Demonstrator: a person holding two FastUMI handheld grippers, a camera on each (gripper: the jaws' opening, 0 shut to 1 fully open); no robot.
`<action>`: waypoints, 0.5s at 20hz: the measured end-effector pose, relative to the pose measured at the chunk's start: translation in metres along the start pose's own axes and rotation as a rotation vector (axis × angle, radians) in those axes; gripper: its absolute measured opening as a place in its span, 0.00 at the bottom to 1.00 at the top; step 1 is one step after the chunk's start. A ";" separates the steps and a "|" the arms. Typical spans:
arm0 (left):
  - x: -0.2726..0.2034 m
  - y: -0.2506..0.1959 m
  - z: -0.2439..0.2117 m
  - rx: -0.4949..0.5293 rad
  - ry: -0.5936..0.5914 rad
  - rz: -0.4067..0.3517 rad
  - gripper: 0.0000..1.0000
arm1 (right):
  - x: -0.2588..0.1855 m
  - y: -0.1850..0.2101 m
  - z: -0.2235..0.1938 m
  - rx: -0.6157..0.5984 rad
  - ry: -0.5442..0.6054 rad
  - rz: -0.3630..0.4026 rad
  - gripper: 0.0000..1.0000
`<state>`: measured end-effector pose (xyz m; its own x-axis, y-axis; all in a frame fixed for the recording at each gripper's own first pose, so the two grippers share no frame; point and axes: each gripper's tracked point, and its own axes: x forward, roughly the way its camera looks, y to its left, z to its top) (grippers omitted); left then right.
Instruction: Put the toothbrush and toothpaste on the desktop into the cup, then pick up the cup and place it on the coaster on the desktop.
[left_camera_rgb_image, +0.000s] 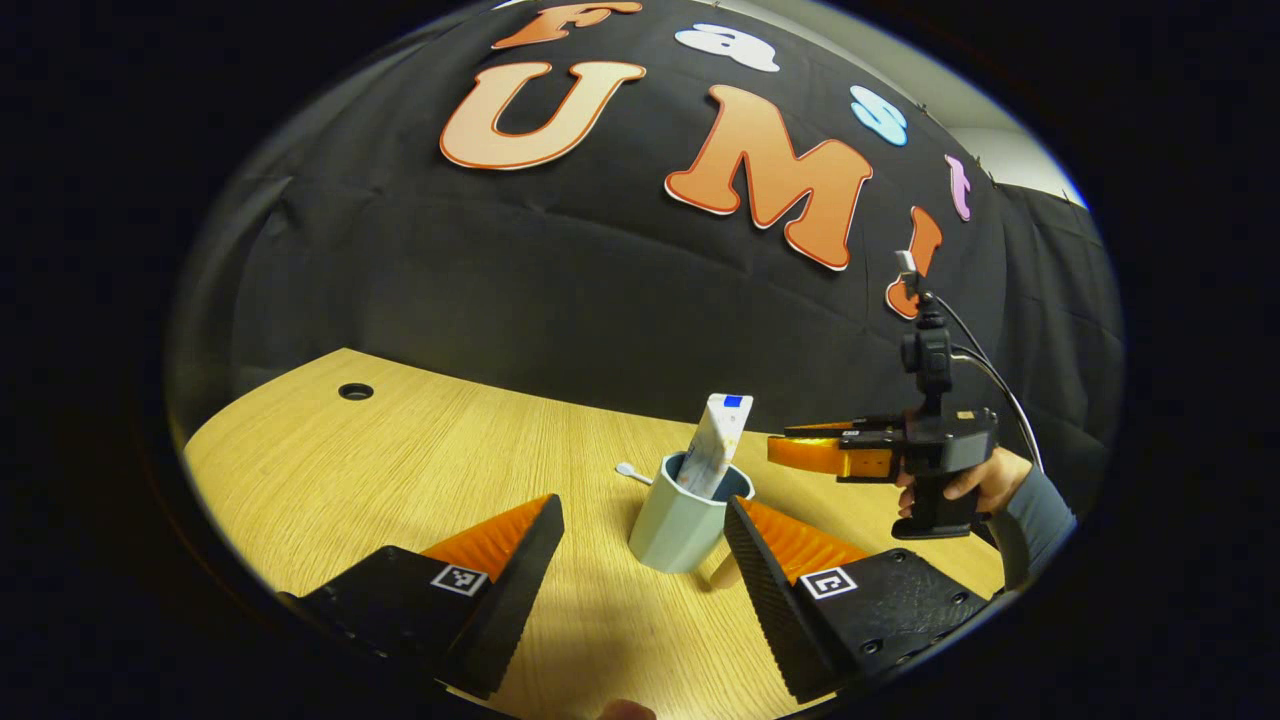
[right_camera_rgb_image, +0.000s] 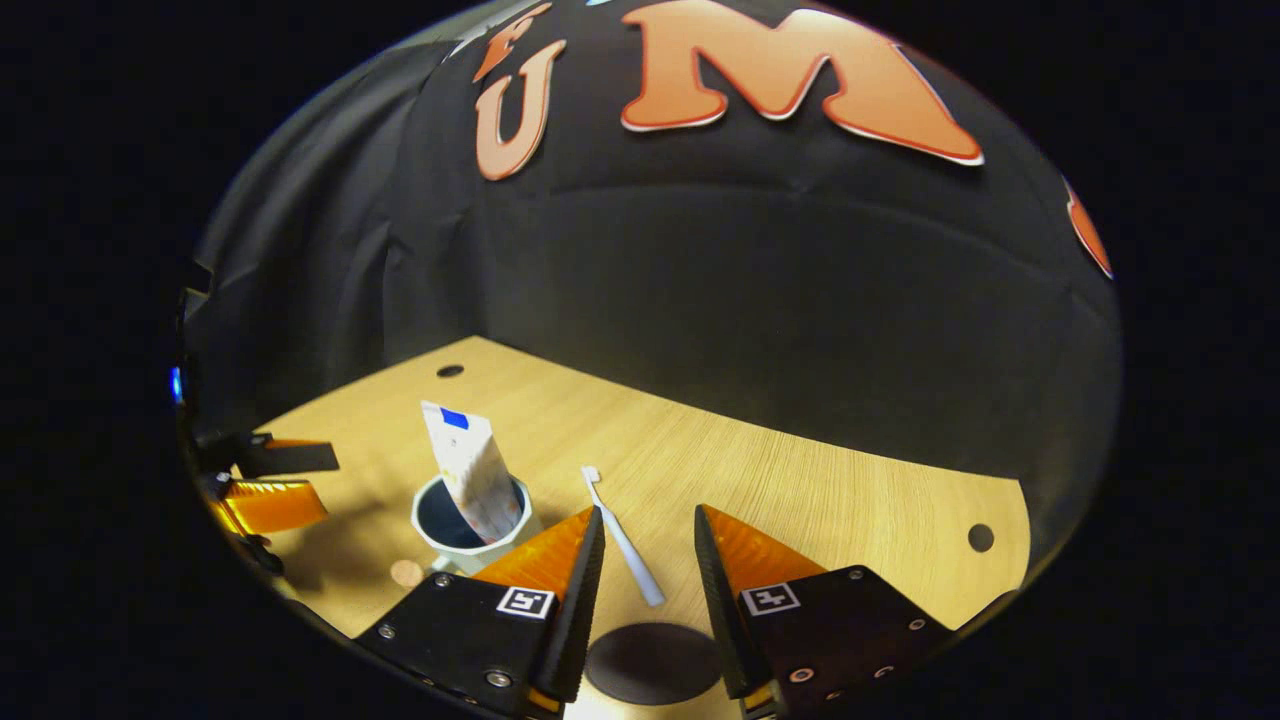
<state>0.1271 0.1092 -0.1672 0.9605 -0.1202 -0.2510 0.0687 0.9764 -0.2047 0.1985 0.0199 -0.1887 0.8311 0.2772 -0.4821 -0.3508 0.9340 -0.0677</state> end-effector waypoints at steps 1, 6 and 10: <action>-0.001 0.002 -0.004 -0.004 0.008 0.000 0.97 | 0.010 0.005 -0.004 -0.019 0.040 0.019 0.48; -0.004 0.010 -0.014 -0.021 0.042 0.003 0.97 | 0.039 0.020 -0.031 -0.093 0.173 0.130 0.53; -0.001 0.025 -0.027 -0.040 0.058 0.018 0.97 | 0.054 0.021 -0.045 -0.067 0.207 0.141 0.54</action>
<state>0.1203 0.1289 -0.1973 0.9442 -0.1136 -0.3090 0.0393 0.9708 -0.2368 0.2172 0.0442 -0.2553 0.6685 0.3449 -0.6589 -0.4900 0.8707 -0.0414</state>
